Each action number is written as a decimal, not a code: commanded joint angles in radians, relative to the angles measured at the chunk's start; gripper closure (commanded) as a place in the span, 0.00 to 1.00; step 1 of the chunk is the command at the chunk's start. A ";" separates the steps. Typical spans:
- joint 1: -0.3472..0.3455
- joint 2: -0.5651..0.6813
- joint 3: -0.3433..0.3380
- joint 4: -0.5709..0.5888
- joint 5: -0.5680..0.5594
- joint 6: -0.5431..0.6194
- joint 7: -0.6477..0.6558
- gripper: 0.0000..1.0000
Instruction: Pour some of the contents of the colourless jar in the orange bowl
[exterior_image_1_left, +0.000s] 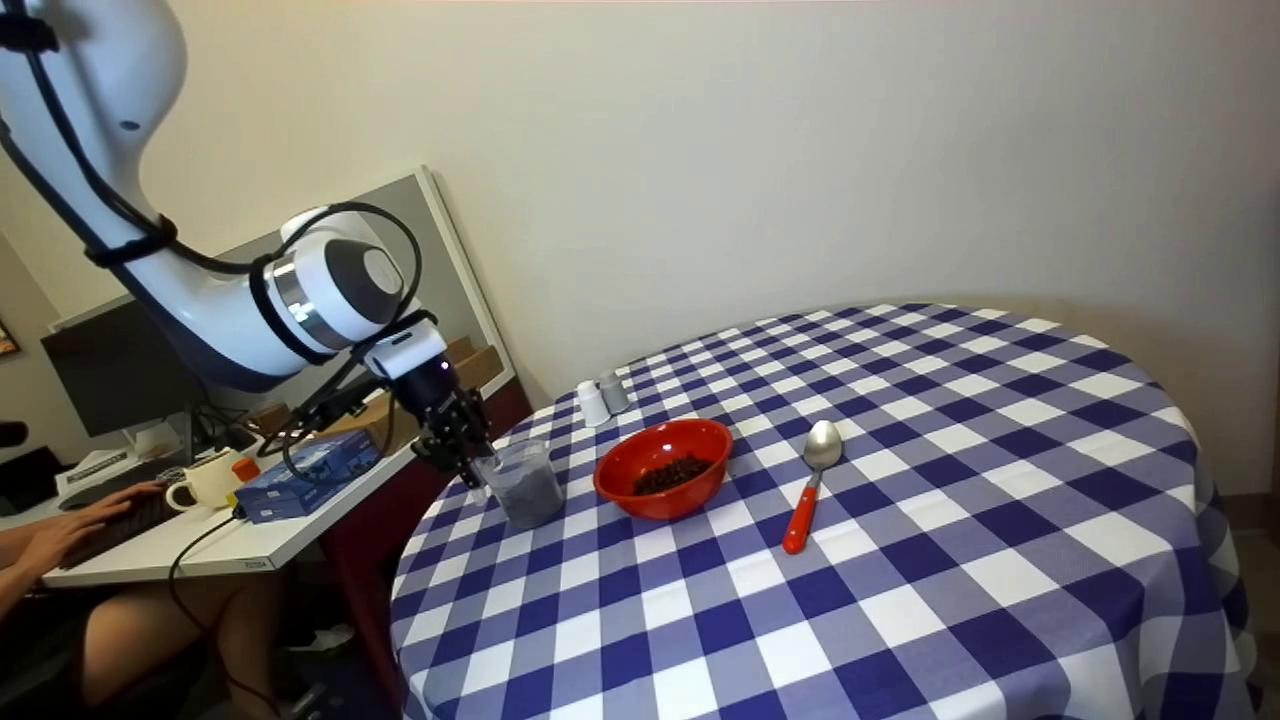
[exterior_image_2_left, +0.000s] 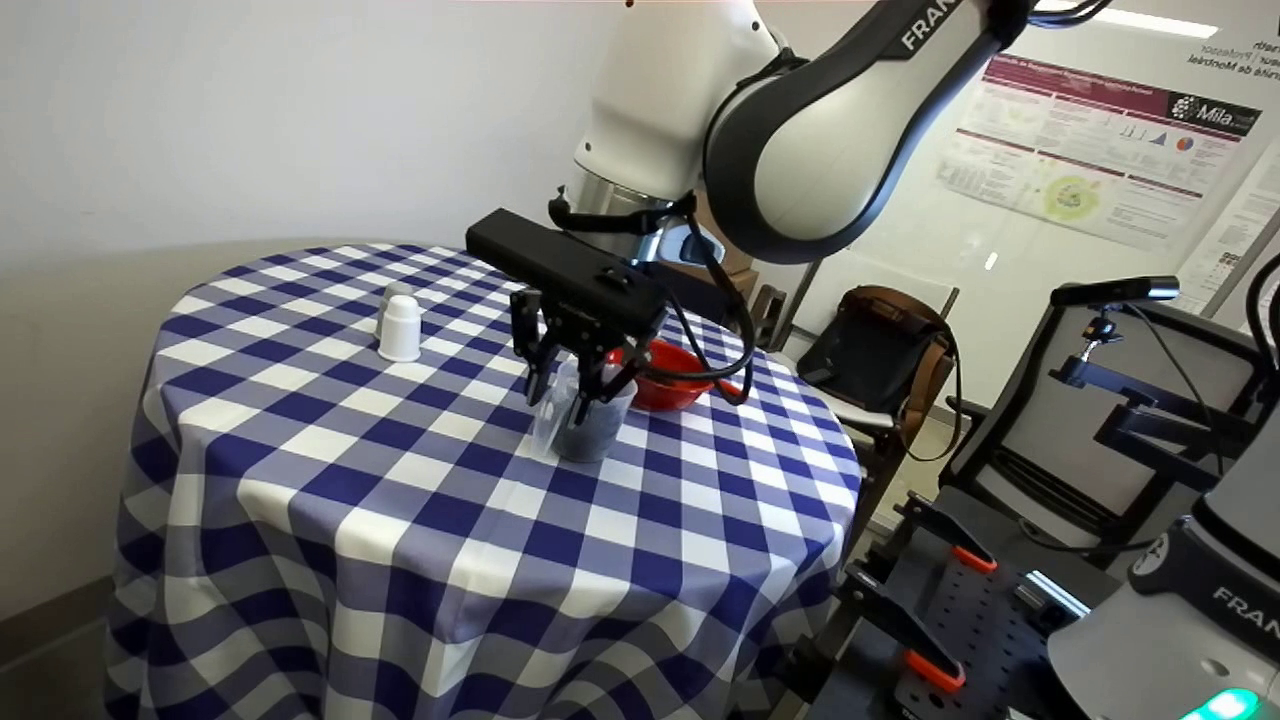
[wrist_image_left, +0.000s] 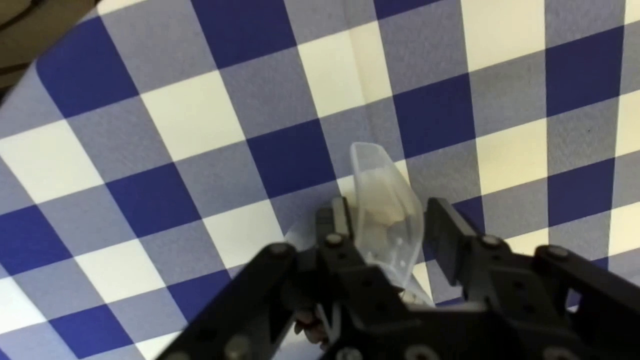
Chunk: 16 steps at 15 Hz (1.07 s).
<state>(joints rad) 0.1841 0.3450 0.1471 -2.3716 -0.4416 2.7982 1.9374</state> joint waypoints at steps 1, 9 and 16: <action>0.028 0.010 -0.010 0.011 -0.027 0.006 0.020 0.87; 0.042 -0.033 0.002 -0.031 0.091 -0.002 -0.223 0.90; -0.045 -0.241 0.008 -0.119 0.187 -0.104 -0.733 0.90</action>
<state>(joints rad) 0.1583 0.2388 0.1672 -2.4304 -0.3074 2.7598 1.4016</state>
